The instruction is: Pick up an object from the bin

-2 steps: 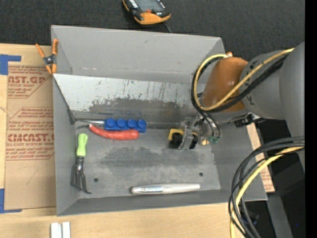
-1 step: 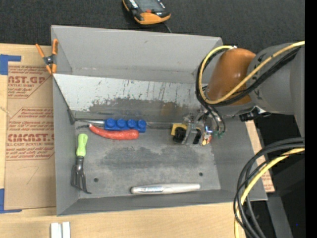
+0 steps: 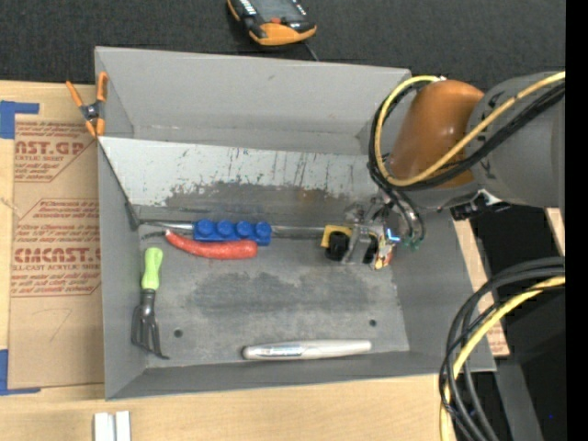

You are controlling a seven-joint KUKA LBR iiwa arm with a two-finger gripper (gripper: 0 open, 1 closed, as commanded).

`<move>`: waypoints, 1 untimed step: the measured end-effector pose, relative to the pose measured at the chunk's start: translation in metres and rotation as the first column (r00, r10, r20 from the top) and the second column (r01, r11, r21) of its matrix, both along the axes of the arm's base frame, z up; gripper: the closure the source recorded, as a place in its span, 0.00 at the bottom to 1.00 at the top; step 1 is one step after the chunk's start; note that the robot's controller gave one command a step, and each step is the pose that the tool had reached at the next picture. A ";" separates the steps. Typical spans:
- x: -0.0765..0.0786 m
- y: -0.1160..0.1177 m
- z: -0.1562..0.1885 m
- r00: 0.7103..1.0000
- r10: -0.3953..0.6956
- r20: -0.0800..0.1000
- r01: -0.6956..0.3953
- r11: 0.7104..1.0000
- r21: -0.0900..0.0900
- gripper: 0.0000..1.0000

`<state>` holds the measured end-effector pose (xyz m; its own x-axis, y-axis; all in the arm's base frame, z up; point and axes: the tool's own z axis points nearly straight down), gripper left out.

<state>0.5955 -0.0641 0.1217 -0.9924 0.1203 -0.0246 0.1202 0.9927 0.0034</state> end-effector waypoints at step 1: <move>0.001 0.000 0.005 1.000 0.000 0.003 0.000 1.000 -0.001 1.00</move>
Offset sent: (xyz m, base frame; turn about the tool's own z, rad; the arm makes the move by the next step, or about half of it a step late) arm 0.0001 0.0001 0.0063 0.0002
